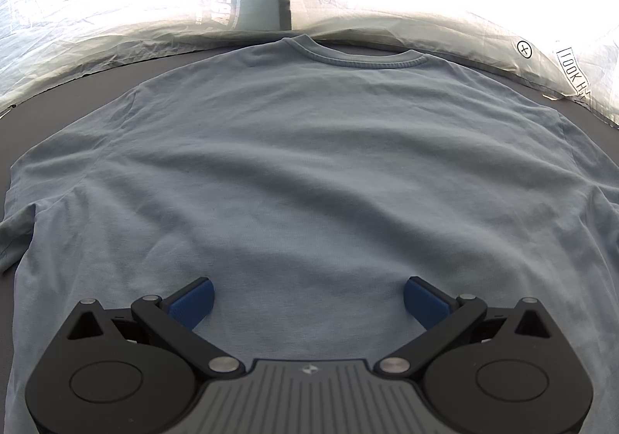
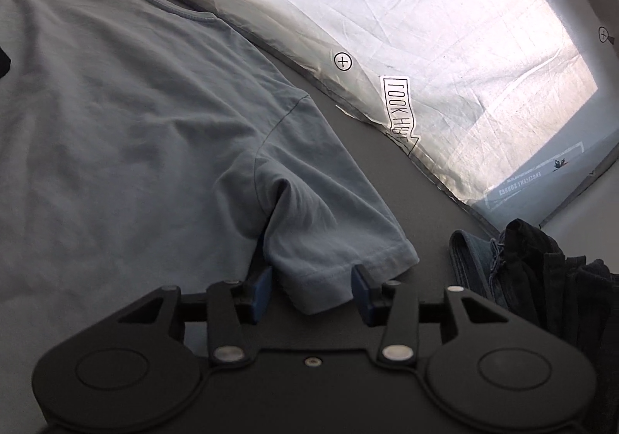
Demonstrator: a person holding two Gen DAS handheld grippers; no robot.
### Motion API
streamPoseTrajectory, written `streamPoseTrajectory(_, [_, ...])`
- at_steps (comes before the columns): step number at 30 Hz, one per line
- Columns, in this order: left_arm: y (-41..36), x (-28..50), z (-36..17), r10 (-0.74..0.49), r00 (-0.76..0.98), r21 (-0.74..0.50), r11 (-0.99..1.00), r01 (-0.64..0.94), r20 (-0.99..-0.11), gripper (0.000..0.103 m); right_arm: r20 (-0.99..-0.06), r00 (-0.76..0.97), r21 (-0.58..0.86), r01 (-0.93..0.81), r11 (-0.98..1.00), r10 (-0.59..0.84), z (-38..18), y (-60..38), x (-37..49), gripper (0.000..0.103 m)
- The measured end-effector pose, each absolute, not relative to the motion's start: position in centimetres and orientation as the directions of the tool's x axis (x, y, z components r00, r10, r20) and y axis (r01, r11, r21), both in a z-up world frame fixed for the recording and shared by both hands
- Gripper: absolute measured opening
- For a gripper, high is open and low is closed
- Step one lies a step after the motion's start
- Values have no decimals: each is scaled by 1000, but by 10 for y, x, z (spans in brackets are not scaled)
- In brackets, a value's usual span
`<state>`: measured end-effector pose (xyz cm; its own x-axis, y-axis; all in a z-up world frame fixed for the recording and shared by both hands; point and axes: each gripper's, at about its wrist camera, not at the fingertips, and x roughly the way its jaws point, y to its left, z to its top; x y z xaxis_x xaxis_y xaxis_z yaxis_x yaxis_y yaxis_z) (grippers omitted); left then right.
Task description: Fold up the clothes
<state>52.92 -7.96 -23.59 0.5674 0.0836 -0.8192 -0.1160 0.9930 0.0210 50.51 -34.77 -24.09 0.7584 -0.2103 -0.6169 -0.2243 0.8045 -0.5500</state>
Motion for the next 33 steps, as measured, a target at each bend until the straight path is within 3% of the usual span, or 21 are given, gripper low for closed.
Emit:
streamPoseTrajectory(1, [-80, 529, -236, 84, 567, 21, 993, -116, -819, 103, -611, 760, -569, -228, 790, -221, -243, -348, 506, 42])
streamPoseTrajectory(2, [-79, 529, -236, 83, 567, 21, 993, -116, -819, 103, -605, 762, -588, -231, 775, -232, -244, -349, 508, 21])
streamPoseTrajectory(3, [-79, 529, -236, 83, 567, 21, 993, -116, -819, 103, -595, 765, -609, -229, 759, -246, -245, -351, 510, 9])
streamPoseTrajectory(4, [-79, 529, -236, 84, 567, 21, 993, -116, -819, 103, -579, 771, -636, -224, 739, -265, -246, -352, 513, 5])
streamPoseTrajectory(6, [-80, 529, -236, 85, 567, 22, 993, -117, -819, 103, -502, 802, -728, -189, 660, -324, -249, -356, 517, 5])
streamPoseTrajectory(8, [-80, 529, -236, 86, 569, 22, 993, -119, -818, 103, -482, 808, -779, -218, 587, -340, -255, -359, 521, 5])
streamPoseTrajectory(12, [-79, 528, -236, 86, 572, 22, 993, -119, -816, 103, -562, 754, -761, -310, 570, -340, -272, -359, 522, 5])
streamPoseTrajectory(22, [-71, 527, -229, 62, 502, 14, 995, -98, -863, 103, -697, 624, -540, -132, 831, -354, -231, -376, 496, 10])
streamPoseTrajectory(24, [-63, 512, -225, 72, 499, 6, 991, -132, -863, 103, -709, 622, -474, -69, 878, -334, -215, -383, 480, 20])
streamPoseTrajectory(26, [-49, 488, -217, 64, 521, -36, 983, -180, -851, 103, -725, 637, -313, 34, 949, -262, -193, -396, 465, 54])
streamPoseTrajectory(29, [-26, 446, -205, 47, 538, -107, 962, -251, -842, 103, -744, 667, 126, 169, 978, -20, -170, -420, 441, 67])
streamPoseTrajectory(30, [-21, 435, -202, 52, 541, -110, 959, -262, -839, 103, -730, 683, 176, 175, 969, 9, -168, -417, 435, 72])
streamPoseTrajectory(32, [-7, 406, -195, 82, 553, -90, 957, -276, -829, 103, -697, 715, 266, 179, 947, 61, -164, -409, 422, 103])
streamPoseTrajectory(33, [-1, 392, -192, 98, 558, -78, 956, -284, -824, 103, -684, 726, 269, 162, 949, 70, -162, -400, 417, 103])
